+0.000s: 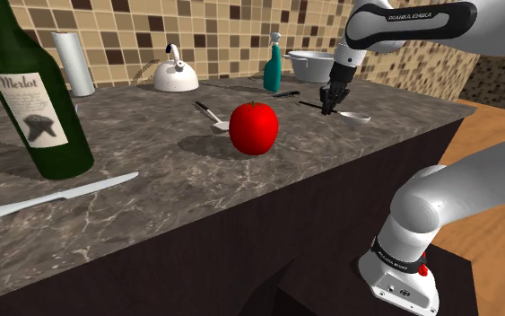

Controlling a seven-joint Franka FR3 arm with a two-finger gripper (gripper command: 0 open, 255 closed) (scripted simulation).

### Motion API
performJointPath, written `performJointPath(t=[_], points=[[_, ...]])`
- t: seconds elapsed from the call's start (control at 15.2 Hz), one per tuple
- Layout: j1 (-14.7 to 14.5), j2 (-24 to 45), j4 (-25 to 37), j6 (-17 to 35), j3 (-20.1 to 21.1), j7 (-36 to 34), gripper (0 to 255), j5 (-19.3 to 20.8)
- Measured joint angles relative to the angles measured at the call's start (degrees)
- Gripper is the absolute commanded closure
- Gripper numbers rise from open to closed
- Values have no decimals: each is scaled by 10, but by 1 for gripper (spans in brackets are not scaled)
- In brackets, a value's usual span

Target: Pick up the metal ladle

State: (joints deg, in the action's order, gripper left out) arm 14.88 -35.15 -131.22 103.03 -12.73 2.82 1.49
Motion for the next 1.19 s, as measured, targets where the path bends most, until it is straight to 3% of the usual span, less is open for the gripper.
performJointPath(t=[0.33,1.19], points=[[-1,3,17,-15,1,-1,255,-2],[-7,27,133,-108,5,-5,255,-7]])
